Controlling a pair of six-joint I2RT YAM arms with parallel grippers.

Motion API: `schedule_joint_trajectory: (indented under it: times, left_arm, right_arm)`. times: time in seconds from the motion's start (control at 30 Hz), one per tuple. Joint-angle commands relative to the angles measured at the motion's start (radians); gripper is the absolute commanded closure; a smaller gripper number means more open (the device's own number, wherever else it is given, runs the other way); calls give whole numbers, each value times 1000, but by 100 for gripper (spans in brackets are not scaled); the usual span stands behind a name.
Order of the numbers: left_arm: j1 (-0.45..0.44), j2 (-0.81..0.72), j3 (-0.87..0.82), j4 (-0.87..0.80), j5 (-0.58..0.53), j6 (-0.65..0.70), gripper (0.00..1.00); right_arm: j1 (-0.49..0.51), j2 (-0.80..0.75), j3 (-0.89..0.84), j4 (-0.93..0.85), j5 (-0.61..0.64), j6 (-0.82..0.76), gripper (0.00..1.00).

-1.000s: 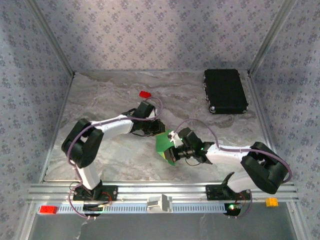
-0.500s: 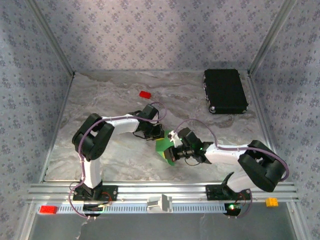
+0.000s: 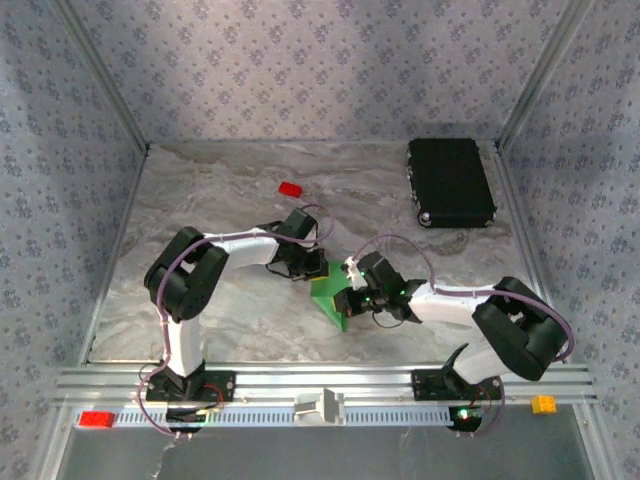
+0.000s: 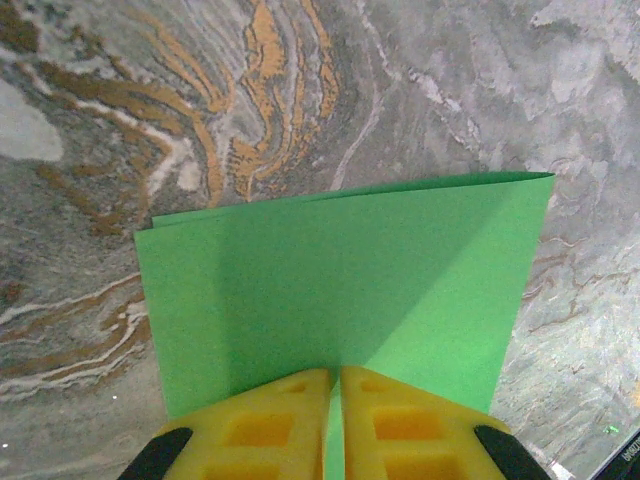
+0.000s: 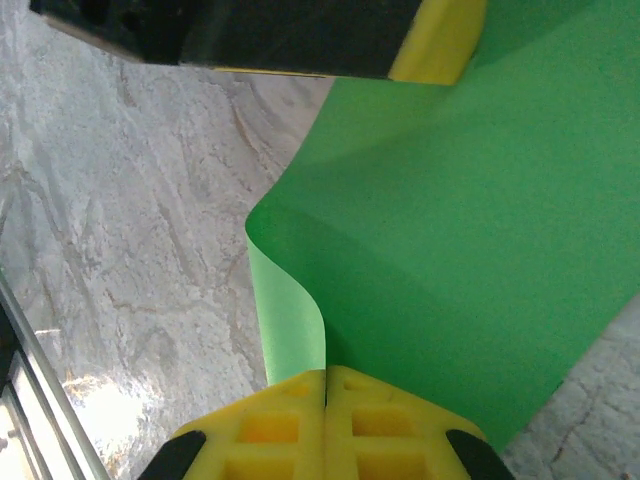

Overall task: Fold a paper plane with a square sheet of paper (pick it up from the middle)
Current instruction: Third fold the triangle at the center of the table.

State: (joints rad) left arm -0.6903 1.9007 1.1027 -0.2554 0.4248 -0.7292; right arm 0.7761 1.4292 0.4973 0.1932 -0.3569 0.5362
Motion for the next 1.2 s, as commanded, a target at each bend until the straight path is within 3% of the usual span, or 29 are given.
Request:
schedule_joint_trajectory:
  times: [0.0, 1.17]
  left_arm:
    - [-4, 19, 5, -51, -35, 16, 88]
    - [-4, 6, 0, -56, -43, 16, 88]
  right_arm:
    - [-7, 13, 39, -47, 34, 27, 97]
    - [-8, 42, 82, -142, 101, 13, 97]
